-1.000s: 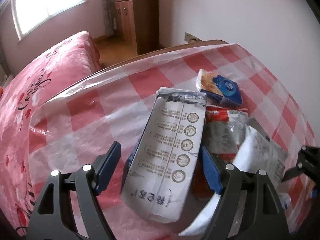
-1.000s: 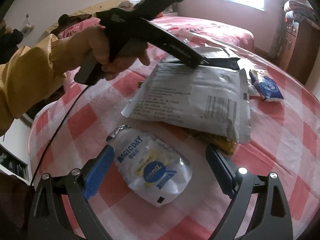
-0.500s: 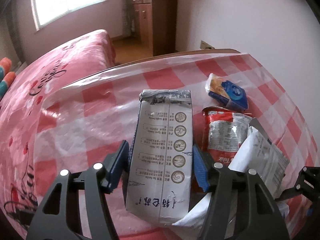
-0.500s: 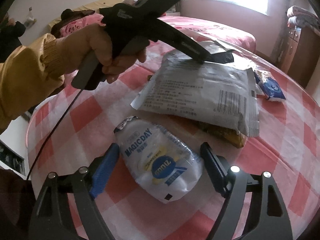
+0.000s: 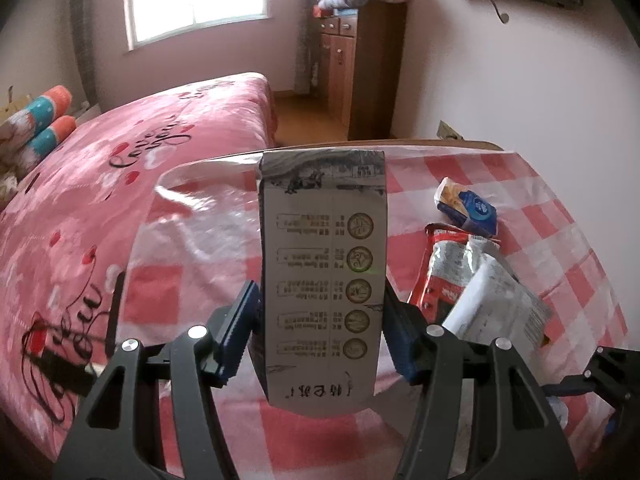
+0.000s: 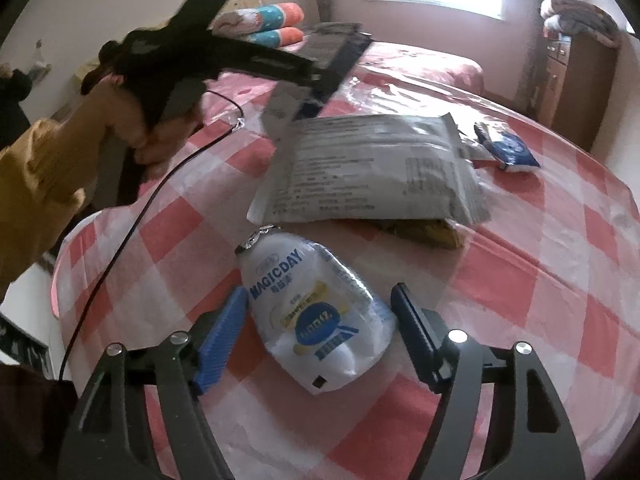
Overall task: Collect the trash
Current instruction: 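Grasp the white paper box with the left tool while the right tool grasps the Magicday bottle, then carry the paper box and Magicday bottle to the pink bucket and release both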
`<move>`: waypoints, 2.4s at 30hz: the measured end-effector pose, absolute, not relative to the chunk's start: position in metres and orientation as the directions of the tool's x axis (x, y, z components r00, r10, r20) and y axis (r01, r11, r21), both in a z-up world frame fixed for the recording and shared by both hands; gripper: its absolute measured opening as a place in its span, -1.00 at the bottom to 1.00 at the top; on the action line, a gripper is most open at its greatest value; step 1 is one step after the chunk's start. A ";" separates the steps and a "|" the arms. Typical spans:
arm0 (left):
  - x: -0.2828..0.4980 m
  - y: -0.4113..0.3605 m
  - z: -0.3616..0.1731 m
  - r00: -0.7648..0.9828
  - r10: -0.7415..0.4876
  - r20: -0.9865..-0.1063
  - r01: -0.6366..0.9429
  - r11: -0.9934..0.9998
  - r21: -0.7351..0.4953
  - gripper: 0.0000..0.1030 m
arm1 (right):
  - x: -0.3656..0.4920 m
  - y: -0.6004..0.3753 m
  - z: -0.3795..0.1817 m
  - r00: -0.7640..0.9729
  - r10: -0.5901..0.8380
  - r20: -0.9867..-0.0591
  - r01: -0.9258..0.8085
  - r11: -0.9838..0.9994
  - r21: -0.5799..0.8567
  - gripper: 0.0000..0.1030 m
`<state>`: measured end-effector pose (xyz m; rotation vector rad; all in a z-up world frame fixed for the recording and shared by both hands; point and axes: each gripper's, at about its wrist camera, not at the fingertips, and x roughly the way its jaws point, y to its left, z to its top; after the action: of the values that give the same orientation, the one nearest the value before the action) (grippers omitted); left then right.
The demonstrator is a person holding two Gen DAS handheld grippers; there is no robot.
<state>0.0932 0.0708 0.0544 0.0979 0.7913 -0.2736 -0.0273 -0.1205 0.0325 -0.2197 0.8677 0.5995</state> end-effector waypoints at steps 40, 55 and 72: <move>-0.043 0.127 0.074 0.701 -0.311 -0.642 0.199 0.949 -0.243 0.13 | -0.062 -0.116 0.042 0.574 0.332 -0.749 -0.472 0.881 0.029 0.25; -0.100 0.160 0.074 0.723 -0.281 -0.631 0.164 0.957 -0.239 0.13 | -0.081 -0.085 0.070 0.540 0.457 -0.706 -0.506 0.847 0.161 0.25; -0.176 0.276 0.045 0.712 -0.047 -0.700 -0.124 0.974 -0.192 0.14 | -0.112 0.046 0.076 0.338 0.620 -0.708 -0.709 0.662 0.242 0.26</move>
<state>-0.1763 0.2763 0.0455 -0.2327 0.7789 0.0428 -0.1119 0.0462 0.0758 -0.1168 0.8668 0.8687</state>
